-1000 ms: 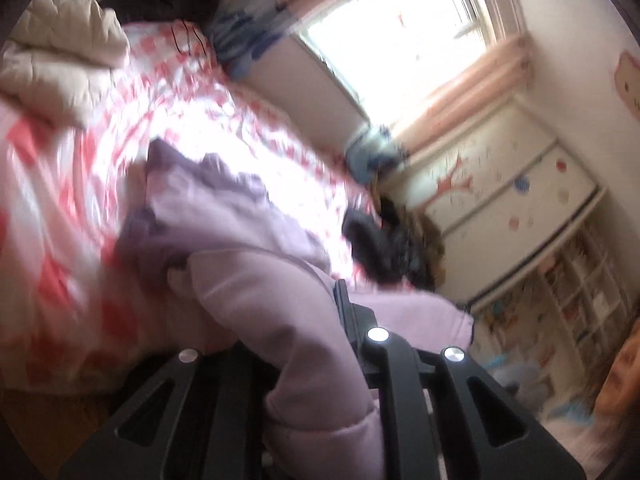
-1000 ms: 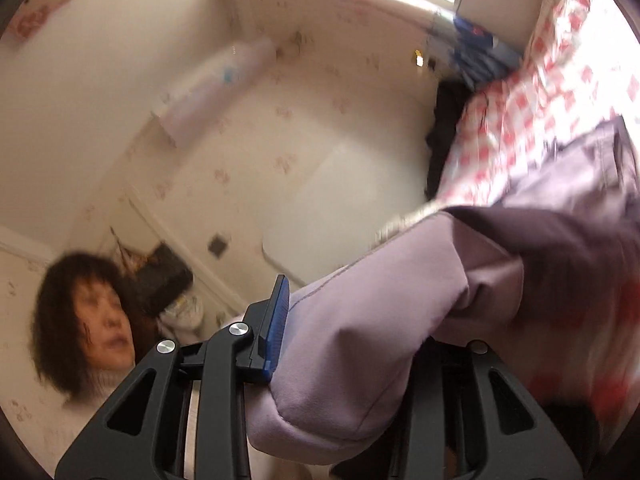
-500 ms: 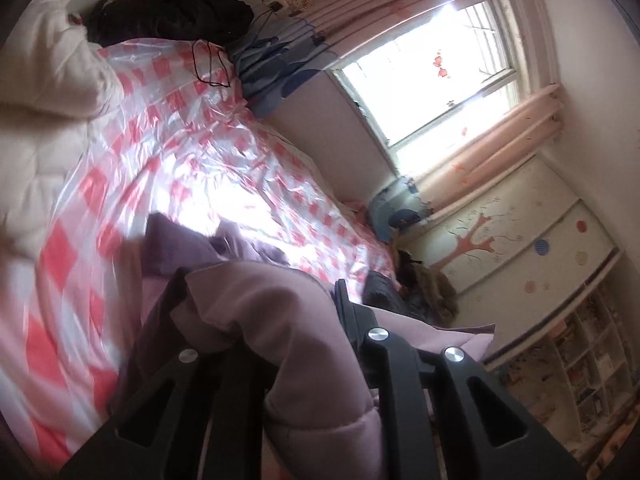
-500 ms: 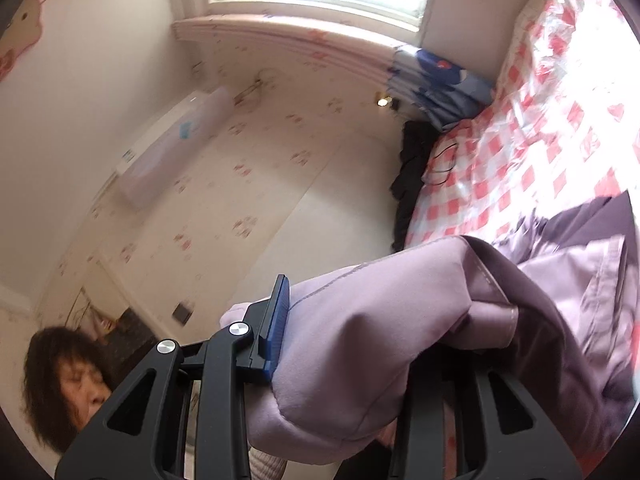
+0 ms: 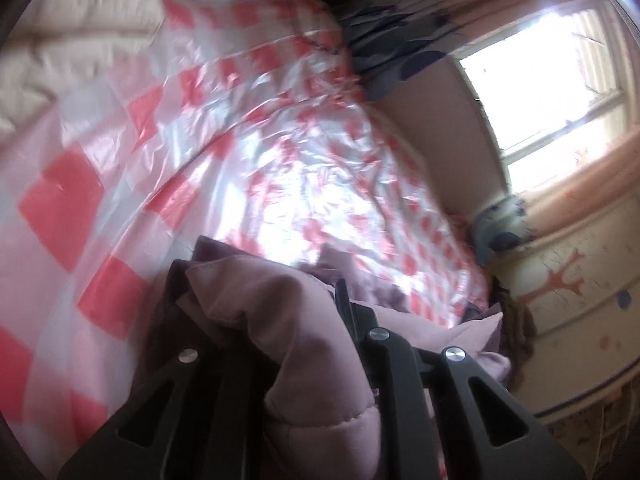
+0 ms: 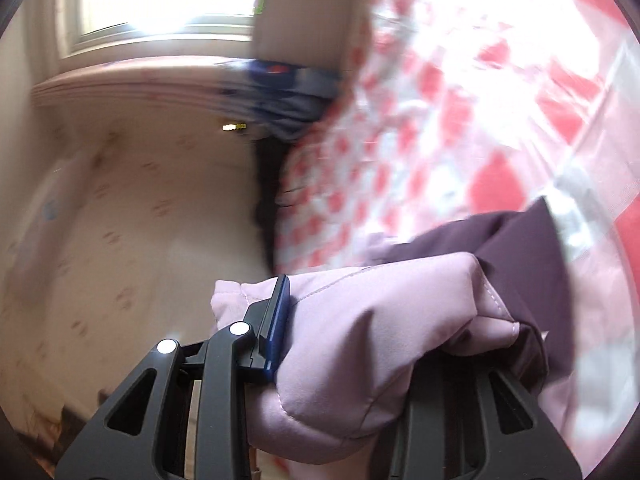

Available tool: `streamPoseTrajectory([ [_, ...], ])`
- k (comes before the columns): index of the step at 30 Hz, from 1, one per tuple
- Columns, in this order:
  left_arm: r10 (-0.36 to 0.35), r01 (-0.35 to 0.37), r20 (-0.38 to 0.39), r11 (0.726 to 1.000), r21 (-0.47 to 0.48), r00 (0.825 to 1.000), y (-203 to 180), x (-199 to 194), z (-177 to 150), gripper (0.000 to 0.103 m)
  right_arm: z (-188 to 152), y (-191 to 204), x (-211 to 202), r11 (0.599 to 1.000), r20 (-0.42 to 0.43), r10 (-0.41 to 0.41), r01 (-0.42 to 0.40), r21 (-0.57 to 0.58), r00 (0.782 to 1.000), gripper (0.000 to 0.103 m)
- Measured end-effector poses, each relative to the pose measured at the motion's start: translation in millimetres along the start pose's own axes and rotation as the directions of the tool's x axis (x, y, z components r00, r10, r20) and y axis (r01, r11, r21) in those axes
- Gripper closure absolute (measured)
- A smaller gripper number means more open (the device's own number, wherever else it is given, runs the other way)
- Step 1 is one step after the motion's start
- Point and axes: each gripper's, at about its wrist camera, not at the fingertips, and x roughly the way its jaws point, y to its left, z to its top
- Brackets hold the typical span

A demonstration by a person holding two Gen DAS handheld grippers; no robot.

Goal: Fold large clothes

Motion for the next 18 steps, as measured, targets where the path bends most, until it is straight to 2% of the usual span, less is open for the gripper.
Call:
streamPoseTrajectory([
  [5,0.14,-0.14,-0.04,0.99,0.008,0.989,11,60,14,0.086,24,-30,31,0.995,-0.021,-0.059,0.061,0.074,0.998,0.071],
  [7,0.144,-0.147,-0.078,0.989,-0.027,0.986,14,68,21,0.086,35,-32,39,0.991,-0.035,-0.066,0.07,0.113,0.997,0.07],
  [9,0.115,-0.128,-0.14,0.988,-0.088,0.984,15,69,31,0.078,37,-29,37,0.988,-0.035,-0.028,0.033,0.153,0.999,0.057],
  [10,0.063,-0.084,-0.16,0.988,-0.131,0.985,15,64,36,0.066,37,-26,36,0.987,-0.027,0.008,-0.003,0.158,1.0,0.041],
  [11,-0.009,-0.019,-0.152,0.984,-0.179,0.988,14,56,39,0.054,37,-18,35,0.99,-0.018,0.033,-0.03,0.137,0.999,0.028],
  [12,-0.051,0.023,-0.13,0.978,-0.206,0.99,9,43,38,0.051,36,-5,31,0.993,-0.007,0.044,-0.043,0.108,0.999,0.021],
  [13,-0.094,0.069,-0.105,0.972,-0.225,0.99,5,31,38,0.043,33,6,28,0.996,0.012,0.056,-0.057,0.07,0.998,0.009],
  [14,-0.132,0.109,-0.086,0.967,-0.231,0.988,-1,22,38,0.035,30,20,23,0.999,0.032,0.042,-0.043,0.025,0.999,0.007],
  [15,-0.157,0.141,-0.056,0.965,-0.223,0.986,-10,9,36,0.034,27,33,21,1.0,0.039,0.006,-0.006,-0.018,0.999,0.007],
  [16,-0.144,0.137,-0.026,0.972,-0.189,0.989,-23,-3,33,0.033,22,46,21,0.996,0.031,-0.044,0.047,-0.075,0.999,0.007],
  [17,-0.122,0.122,0.005,0.986,-0.114,0.993,-40,-16,26,0.029,14,66,27,0.974,0.013,-0.135,0.135,-0.181,0.991,0.007],
  [18,-0.098,0.099,0.036,0.995,-0.034,0.995,-56,-27,19,0.026,5,82,33,0.935,0.014,-0.224,0.219,-0.28,0.974,0.007],
])
